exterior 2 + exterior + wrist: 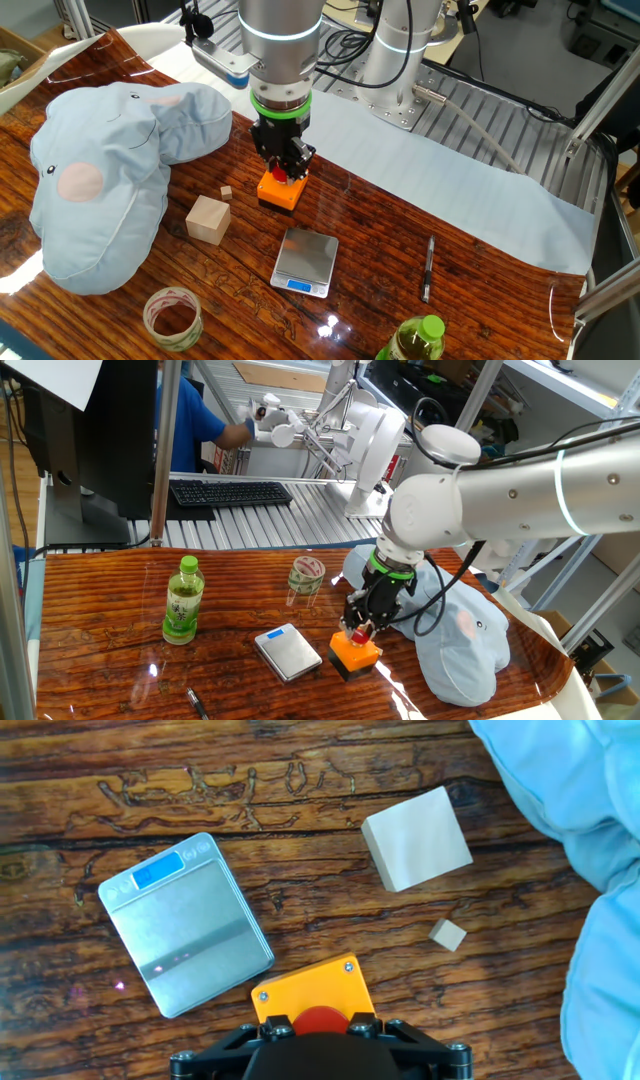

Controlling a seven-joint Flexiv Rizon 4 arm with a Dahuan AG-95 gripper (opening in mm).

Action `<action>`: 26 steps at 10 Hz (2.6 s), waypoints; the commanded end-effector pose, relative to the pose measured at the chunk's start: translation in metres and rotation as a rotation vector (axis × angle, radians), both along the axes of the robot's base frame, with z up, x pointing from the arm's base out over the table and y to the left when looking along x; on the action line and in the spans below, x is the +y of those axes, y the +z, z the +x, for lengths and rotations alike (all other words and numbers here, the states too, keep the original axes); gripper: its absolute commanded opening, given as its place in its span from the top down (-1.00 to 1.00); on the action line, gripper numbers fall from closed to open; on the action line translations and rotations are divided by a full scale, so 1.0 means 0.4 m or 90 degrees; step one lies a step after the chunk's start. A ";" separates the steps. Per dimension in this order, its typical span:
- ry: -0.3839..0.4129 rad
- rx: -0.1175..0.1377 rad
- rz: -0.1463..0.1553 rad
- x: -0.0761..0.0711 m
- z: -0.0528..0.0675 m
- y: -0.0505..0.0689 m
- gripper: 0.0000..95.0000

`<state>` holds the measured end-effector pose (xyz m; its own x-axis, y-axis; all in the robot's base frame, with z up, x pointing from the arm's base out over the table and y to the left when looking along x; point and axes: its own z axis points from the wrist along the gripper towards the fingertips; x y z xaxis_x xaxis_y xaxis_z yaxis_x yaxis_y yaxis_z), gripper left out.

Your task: Remove the object from the scale

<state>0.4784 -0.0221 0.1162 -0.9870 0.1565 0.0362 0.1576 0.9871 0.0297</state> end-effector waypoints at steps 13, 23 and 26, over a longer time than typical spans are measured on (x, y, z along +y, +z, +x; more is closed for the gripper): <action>-0.086 0.002 -0.006 -0.033 -0.055 0.019 1.00; -0.011 -0.042 -0.001 -0.116 -0.032 -0.059 1.00; -0.009 -0.046 -0.001 -0.119 -0.033 -0.069 1.00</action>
<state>0.4633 -0.0698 0.0882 -0.9850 0.1689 -0.0360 0.1675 0.9851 0.0394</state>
